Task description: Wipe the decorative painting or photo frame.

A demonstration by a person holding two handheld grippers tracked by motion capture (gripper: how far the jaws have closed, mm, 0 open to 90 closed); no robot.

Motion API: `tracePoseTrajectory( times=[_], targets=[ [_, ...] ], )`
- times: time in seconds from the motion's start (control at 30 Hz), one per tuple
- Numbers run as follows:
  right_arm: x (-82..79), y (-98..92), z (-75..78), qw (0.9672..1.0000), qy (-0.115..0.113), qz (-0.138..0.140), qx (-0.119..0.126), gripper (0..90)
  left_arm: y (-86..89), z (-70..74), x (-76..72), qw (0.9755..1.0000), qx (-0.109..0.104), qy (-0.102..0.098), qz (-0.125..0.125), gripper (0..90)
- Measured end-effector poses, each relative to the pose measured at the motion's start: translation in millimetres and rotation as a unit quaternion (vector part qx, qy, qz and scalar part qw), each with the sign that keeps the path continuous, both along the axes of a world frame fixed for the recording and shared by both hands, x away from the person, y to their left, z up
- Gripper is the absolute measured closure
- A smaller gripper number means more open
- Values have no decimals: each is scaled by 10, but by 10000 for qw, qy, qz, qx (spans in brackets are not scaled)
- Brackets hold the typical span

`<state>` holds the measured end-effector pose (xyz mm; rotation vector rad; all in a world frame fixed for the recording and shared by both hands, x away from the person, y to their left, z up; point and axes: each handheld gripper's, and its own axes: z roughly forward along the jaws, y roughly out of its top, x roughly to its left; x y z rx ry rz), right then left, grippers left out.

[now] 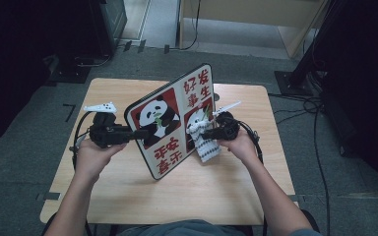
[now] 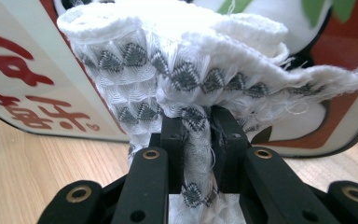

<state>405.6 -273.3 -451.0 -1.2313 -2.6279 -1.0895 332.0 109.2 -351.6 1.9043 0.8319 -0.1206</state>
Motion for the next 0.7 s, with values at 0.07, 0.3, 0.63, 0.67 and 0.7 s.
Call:
tracePoseTrajectory(
  times=[0.07, 0.3, 0.63, 0.67, 0.7],
  targets=[
    [1, 8, -13, 10000, 8, 13, -34, 779, 0, 2, -2, 10000, 5, 2, -3, 739],
    [0, 21, -62, 9999, 109, 53, -63, 778, 0, 3, -4, 10000, 11, -4, 0, 741],
    [-3, 31, -116, 9995, 292, 110, -49, 779, 2, 2, -3, 10000, 6, 5, -16, 740],
    [-4, 31, -113, 9995, 290, 113, -53, 779, 3, 1, -3, 10000, 2, 12, -13, 739],
    [-5, 32, -110, 9995, 281, 116, -62, 779, 5, 1, -2, 10000, 5, 12, -14, 739]
  ],
)
